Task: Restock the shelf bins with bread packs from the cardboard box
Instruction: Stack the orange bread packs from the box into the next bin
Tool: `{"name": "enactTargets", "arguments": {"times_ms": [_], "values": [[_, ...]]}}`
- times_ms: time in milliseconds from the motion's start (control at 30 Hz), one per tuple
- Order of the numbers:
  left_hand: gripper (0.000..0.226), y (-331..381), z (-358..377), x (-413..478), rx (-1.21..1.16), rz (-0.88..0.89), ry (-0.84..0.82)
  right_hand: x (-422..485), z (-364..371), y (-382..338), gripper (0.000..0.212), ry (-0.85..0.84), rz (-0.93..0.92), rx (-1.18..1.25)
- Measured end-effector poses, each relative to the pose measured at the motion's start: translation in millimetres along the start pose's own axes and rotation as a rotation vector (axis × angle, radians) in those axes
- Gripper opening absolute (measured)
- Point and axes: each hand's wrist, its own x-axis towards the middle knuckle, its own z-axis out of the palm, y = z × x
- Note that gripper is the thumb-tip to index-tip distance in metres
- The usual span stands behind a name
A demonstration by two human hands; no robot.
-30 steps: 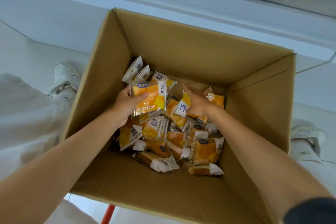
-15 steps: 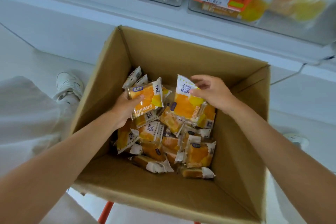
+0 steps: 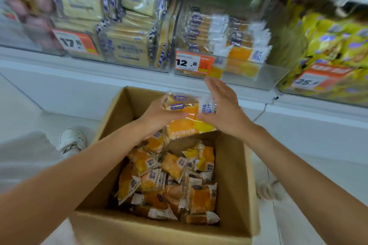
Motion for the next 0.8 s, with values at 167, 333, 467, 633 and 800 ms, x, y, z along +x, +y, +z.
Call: {"name": "enactTargets", "arguments": {"times_ms": [167, 333, 467, 633, 800], "values": [[0.098, 96, 28, 20, 0.219, 0.333, -0.019, 27, -108, -8, 0.067, 0.019, -0.143, -0.250], [0.065, 178, 67, 62, 0.193, 0.565, -0.027, 48, -193, 10, 0.052, 0.235, -0.129, -0.324], [0.059, 196, 95, 117, 0.304, 0.578, -0.051, 68, -206, 51, 0.052, 0.273, -0.031, -0.342], [0.084, 199, 101, 162, 0.578, 0.519, -0.095, 95, -181, 98, 0.058, 0.129, 0.095, -0.284], [0.072, 205, 105, 179, 0.728, 0.525, -0.203, 107, -182, 110, 0.059, 0.071, 0.133, -0.321]]}}
